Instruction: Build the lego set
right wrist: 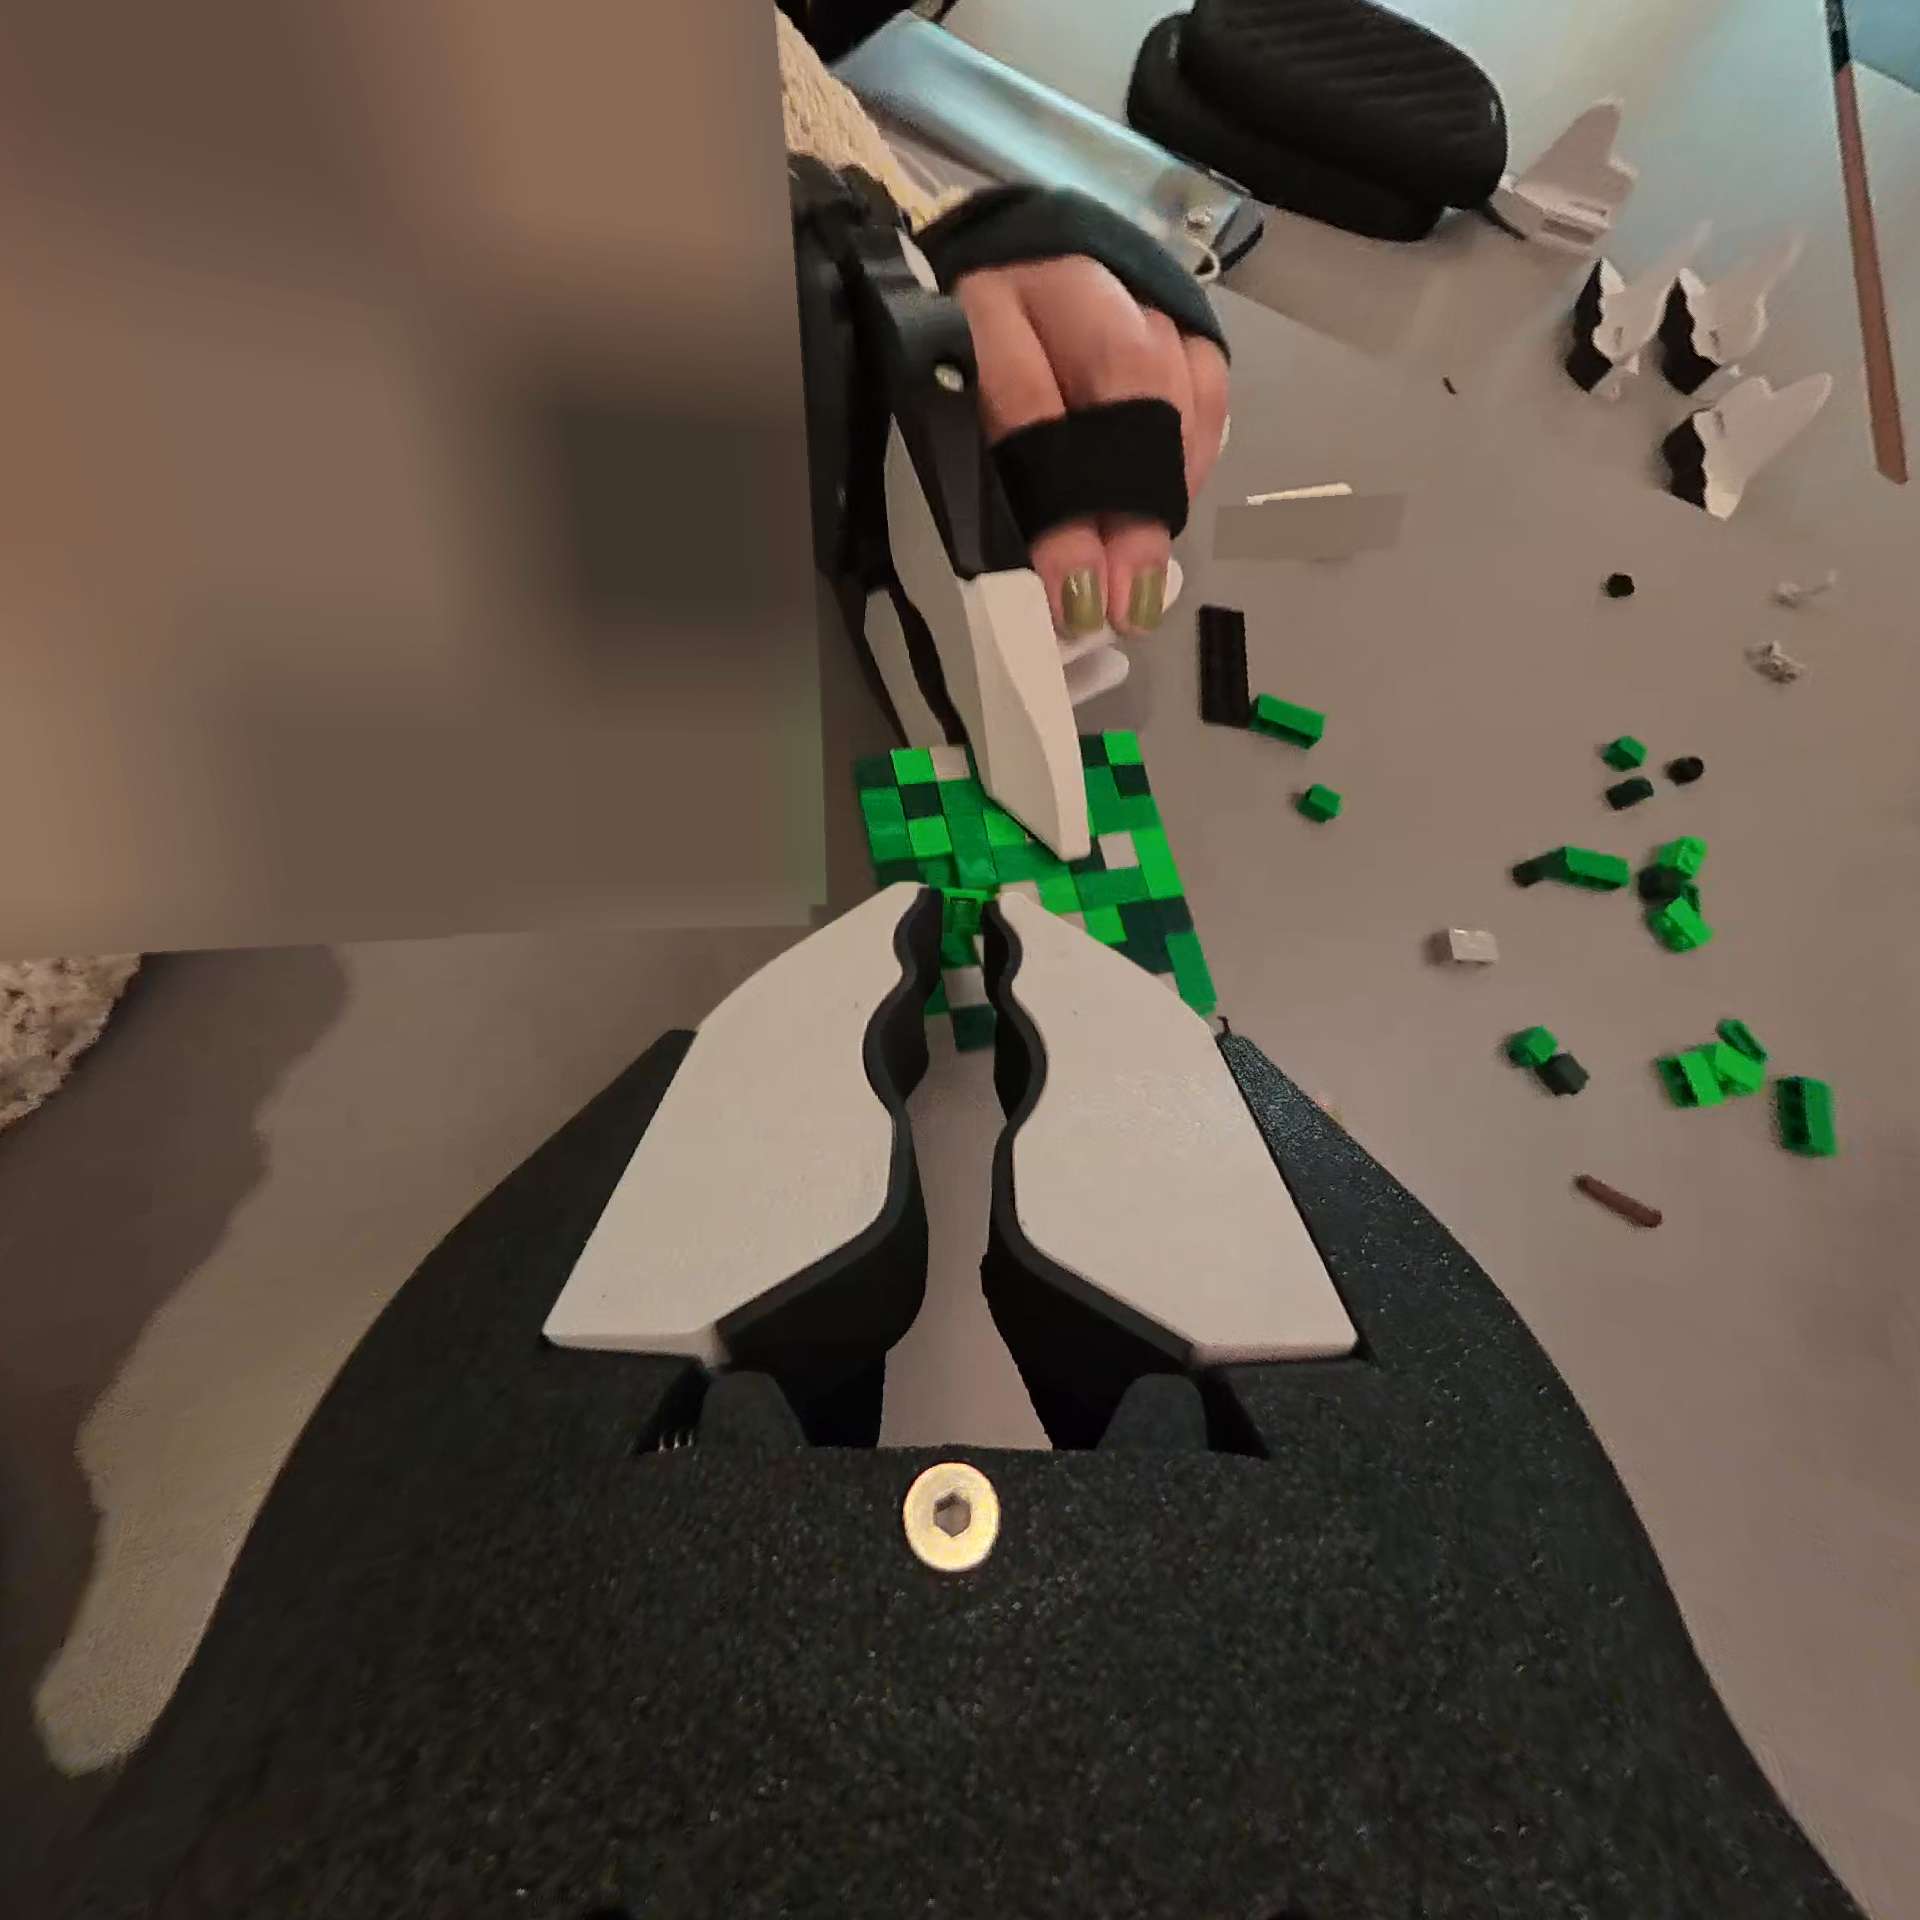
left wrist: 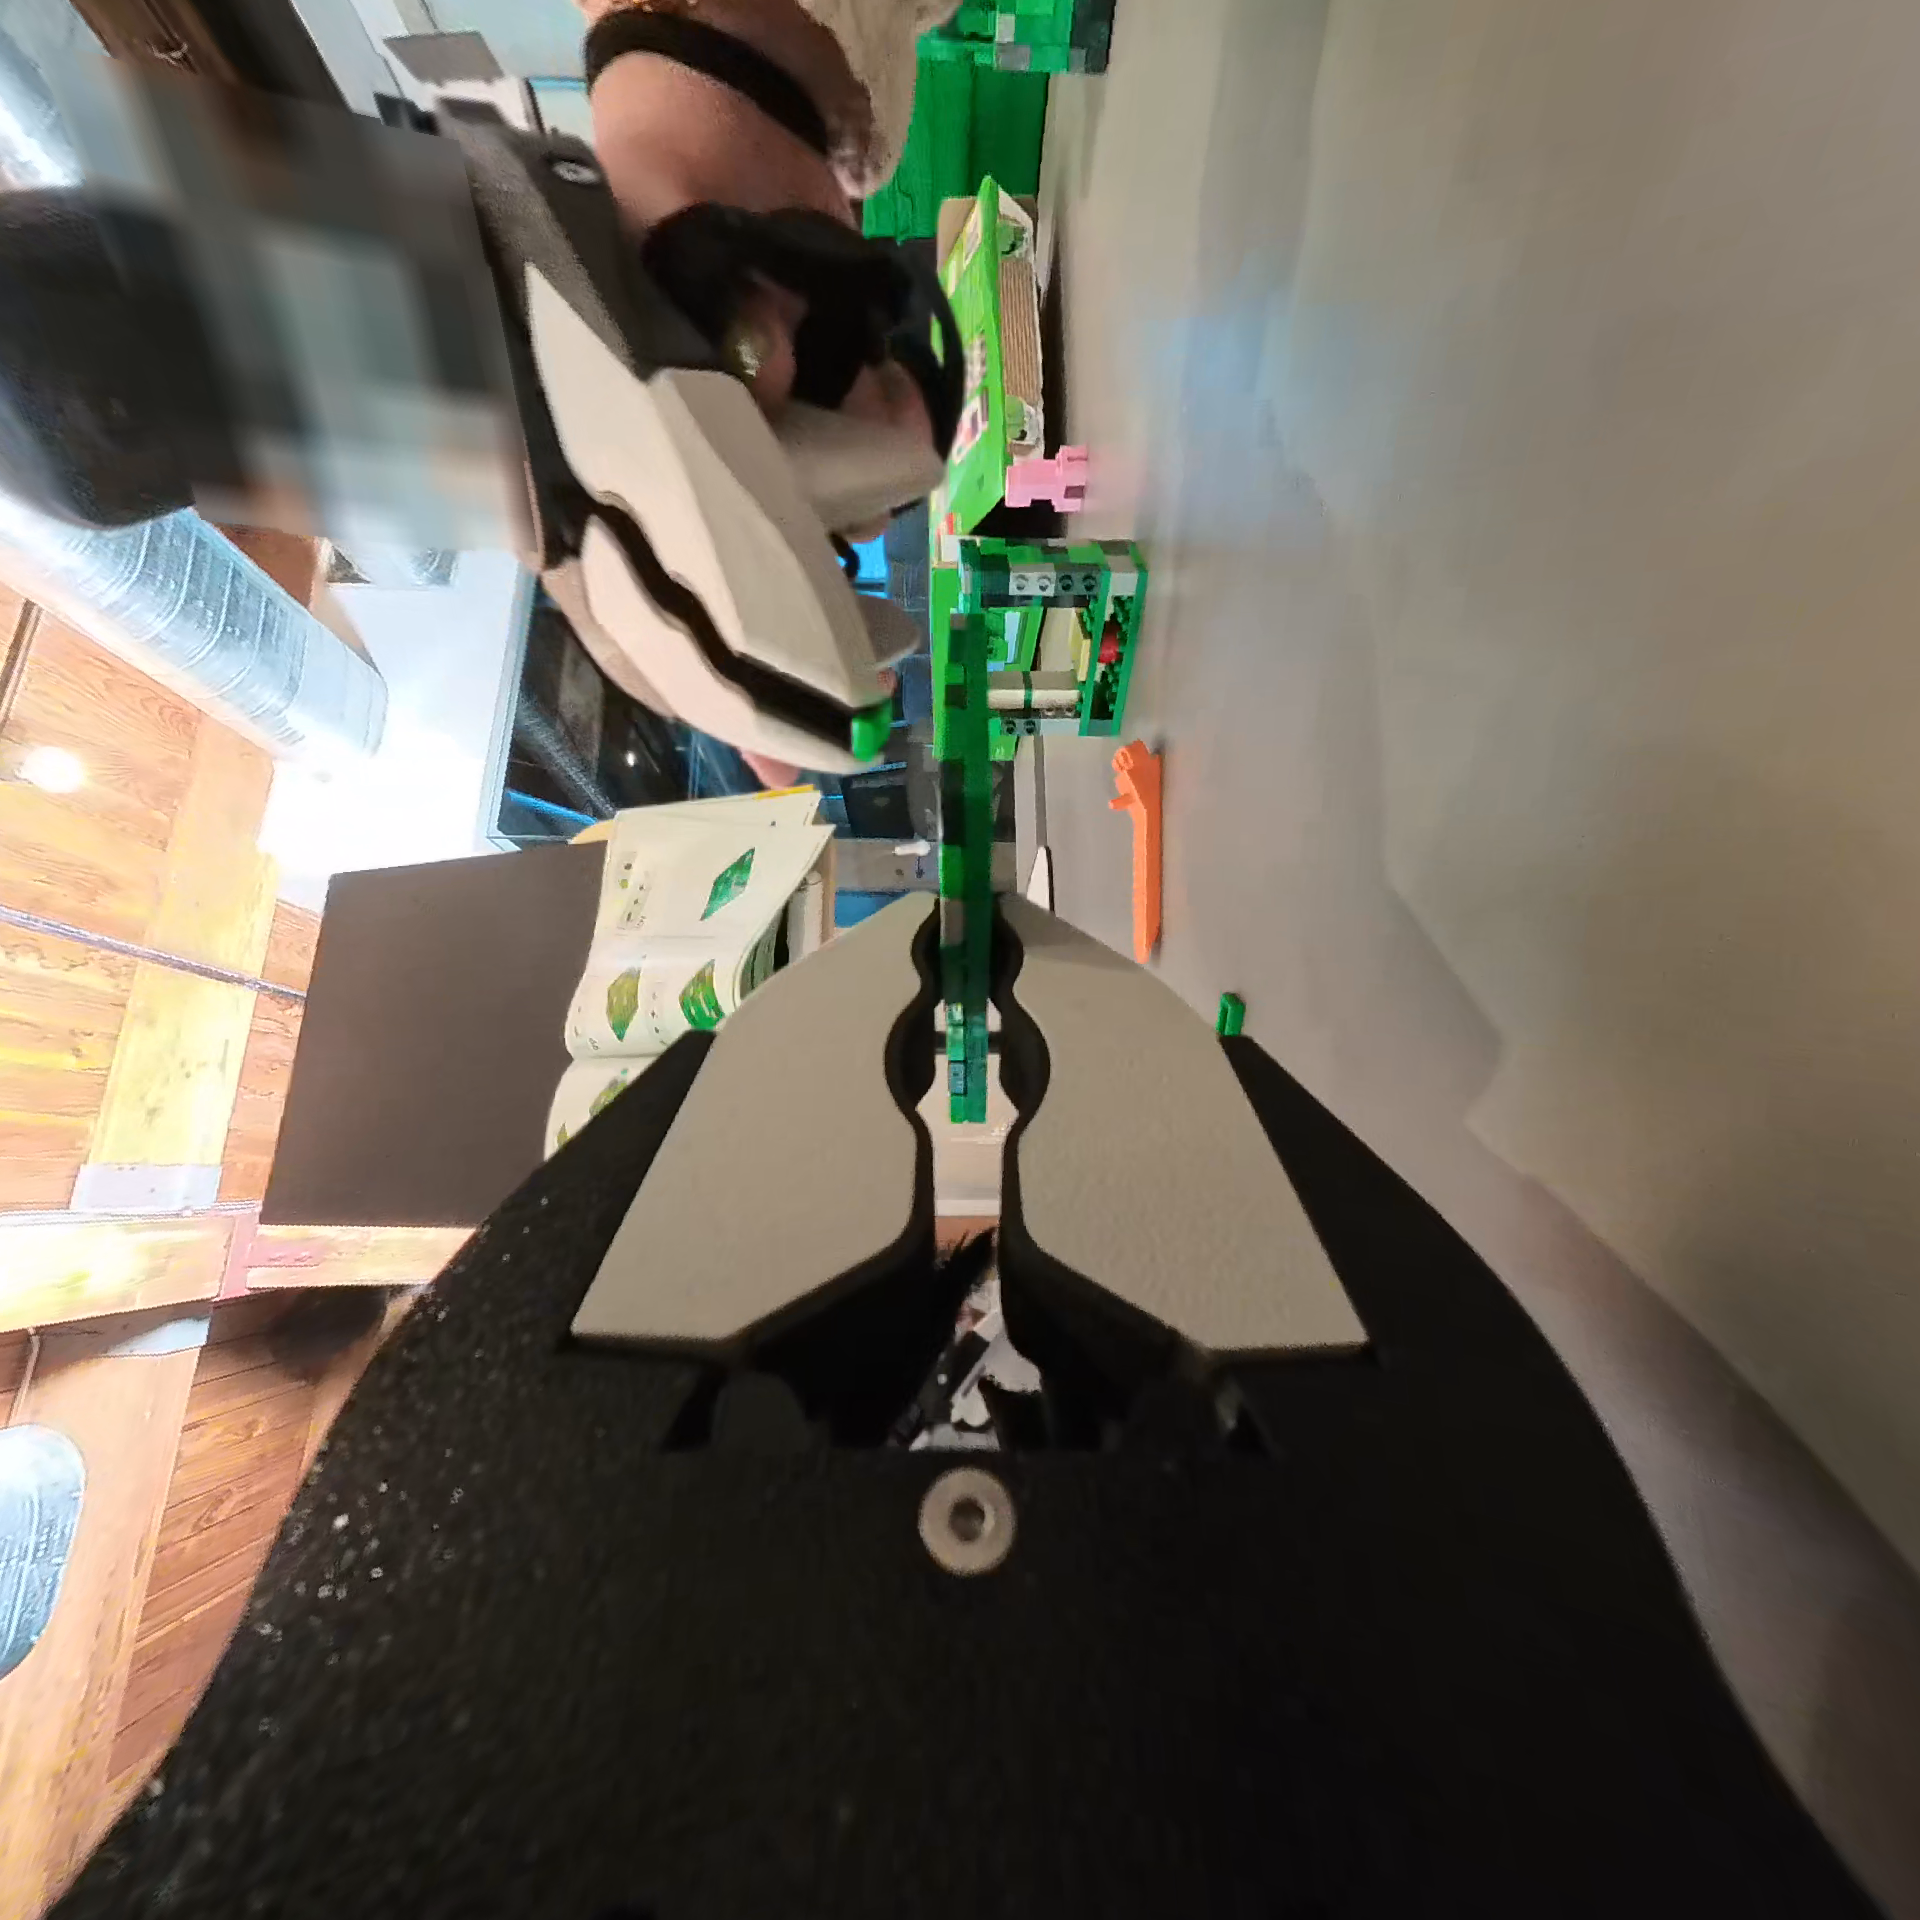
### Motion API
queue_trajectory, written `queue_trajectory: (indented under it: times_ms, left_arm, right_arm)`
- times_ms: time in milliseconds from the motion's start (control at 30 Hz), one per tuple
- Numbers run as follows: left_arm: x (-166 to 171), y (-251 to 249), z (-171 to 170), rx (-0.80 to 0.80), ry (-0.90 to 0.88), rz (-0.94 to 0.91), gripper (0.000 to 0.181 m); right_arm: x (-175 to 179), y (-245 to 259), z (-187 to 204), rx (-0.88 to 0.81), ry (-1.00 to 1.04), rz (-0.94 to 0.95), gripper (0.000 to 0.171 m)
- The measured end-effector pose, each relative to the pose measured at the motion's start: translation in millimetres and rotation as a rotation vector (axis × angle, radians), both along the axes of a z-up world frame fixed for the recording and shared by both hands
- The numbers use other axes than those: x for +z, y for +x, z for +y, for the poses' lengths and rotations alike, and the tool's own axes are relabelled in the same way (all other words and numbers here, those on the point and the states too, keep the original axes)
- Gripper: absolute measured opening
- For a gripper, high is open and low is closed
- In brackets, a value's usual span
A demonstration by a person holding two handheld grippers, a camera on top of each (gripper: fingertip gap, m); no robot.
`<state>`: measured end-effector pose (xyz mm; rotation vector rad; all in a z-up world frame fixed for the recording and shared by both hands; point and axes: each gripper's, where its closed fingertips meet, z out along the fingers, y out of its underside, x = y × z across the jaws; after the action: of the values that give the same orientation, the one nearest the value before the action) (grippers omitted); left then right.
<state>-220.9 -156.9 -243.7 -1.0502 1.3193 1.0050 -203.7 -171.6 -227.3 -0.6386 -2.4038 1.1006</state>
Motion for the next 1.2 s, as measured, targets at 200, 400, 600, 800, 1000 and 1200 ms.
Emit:
queue_trajectory:
  times_ms: [200, 400, 600, 800, 1000, 1200]
  left_arm:
    - [-1.6, 2.8, -0.9, -0.016, -0.01, -0.008, 0.006]
    - [-1.2, 4.3, -2.1, -0.027, -0.007, -0.011, 0.006]
    - [4.2, 5.4, -4.8, -0.044, 0.011, -0.044, 0.006]
    - [2.7, 6.7, -5.3, -0.053, 0.001, -0.051, 0.006]
    - [0.3, 6.1, -5.0, -0.051, -0.009, -0.047, 0.006]
    - [0.4, 6.1, -5.3, -0.052, -0.011, -0.054, 0.006]
  right_arm:
    - [-3.9, 1.6, -3.3, 0.008, -0.085, 0.038, 0.007]
    - [-7.3, -0.2, -11.4, 0.039, -0.129, 0.027, 0.007]
    - [-5.2, 3.5, -3.8, 0.042, -0.189, 0.019, 0.007]
    - [-7.3, 9.8, 3.4, 0.05, -0.216, -0.026, 0.007]
    - [-9.8, 11.7, 5.9, 0.047, -0.185, -0.036, 0.008]
    - [-9.4, 15.8, 9.5, 0.04, -0.161, -0.042, 0.009]
